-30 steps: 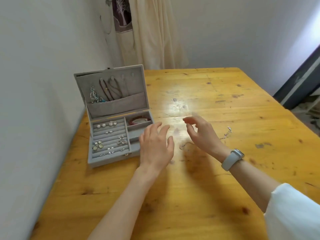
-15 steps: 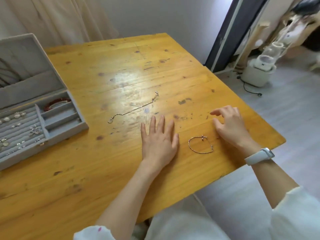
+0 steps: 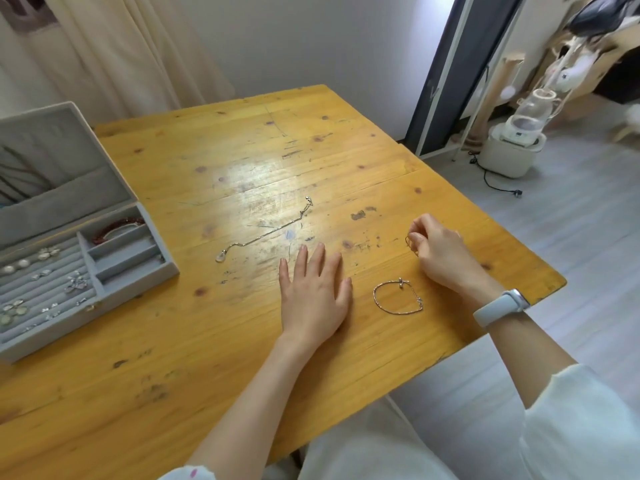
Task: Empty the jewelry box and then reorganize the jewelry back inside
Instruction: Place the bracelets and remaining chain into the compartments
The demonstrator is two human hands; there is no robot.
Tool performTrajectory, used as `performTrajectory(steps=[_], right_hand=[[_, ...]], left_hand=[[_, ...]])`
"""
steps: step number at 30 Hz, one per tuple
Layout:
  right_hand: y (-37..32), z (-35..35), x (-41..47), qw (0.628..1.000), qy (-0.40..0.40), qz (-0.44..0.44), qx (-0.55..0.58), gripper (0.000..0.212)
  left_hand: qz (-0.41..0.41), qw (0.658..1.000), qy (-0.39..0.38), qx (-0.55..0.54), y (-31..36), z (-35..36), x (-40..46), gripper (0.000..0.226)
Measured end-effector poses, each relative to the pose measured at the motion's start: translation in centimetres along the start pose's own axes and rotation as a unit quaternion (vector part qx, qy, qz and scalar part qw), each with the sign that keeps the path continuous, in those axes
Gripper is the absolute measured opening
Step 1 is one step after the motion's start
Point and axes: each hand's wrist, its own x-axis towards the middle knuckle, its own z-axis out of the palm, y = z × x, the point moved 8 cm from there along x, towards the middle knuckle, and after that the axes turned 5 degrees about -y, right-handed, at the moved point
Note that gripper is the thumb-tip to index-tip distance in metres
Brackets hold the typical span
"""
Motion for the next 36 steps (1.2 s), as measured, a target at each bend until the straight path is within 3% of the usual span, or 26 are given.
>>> performTrajectory(steps=[2,3,6,10,12,14,17,19,23,26,28,32,36], right_hand=[[-3.4,-0.5,-0.2,0.996,-0.017,-0.049,0.077,0.008],[-5.4,-0.7,-0.4,0.991,-0.035,-0.076,0.101,0.008],[-11.9,-0.1,-1.2,0.961,-0.133,-0.16,0.18,0.013],[-19.2,1.3,-2.0,0.896,-0.223,-0.228,0.31,0.013],[-21.2,2.7,-1.1,0.891,-0.22,-0.227,0.326,0.013],[-22.2,4.6,0.0,0.904,-0.206,-0.223,0.3,0.014],[-23.4,7.7,1.2,0.922,-0.185,-0.232,0.25,0.022],[-24.3,9.4,1.7,0.923,-0.172,-0.237,0.248,0.023],[-26.4,12.2,2.7,0.928,-0.147,-0.239,0.244,0.019],[-28.3,14.2,3.7,0.934,-0.123,-0.238,0.235,0.017],[-29.3,15.4,4.2,0.939,-0.113,-0.244,0.214,0.015],[-30.0,18.0,4.5,0.945,-0.118,-0.274,0.135,0.009],[-30.4,18.4,4.1,0.941,-0.093,-0.319,0.058,0.01]], left_hand=[[-0.005,0.989,0.044,-0.139,-0.6,-1.1,0.0,0.036],[-0.02,0.967,0.058,-0.249,-1.3,-1.9,-0.1,0.03],[-0.087,0.816,0.048,-0.569,-4.0,-3.2,0.1,0.024],[-0.15,0.569,-0.038,-0.808,-7.4,-4.0,-0.4,0.046],[-0.142,0.508,-0.066,-0.847,-8.6,-5.2,-1.5,0.057],[-0.138,0.491,-0.076,-0.857,-9.8,-6.0,-3.0,0.059],[-0.148,0.509,-0.056,-0.846,-12.4,-7.0,-5.1,0.043],[-0.152,0.555,-0.026,-0.818,-14.6,-7.8,-6.0,0.033],[-0.229,0.671,0.065,-0.702,-19.6,-9.6,-7.8,0.015],[-0.266,0.789,0.158,-0.53,-23.7,-12.4,-8.6,0.012],[-0.268,0.845,0.201,-0.416,-25.6,-14.0,-8.6,0.012],[-0.274,0.909,0.225,-0.22,-26.3,-15.3,-7.7,0.01],[-0.276,0.933,0.213,-0.088,-26.3,-14.8,-6.8,0.016]])
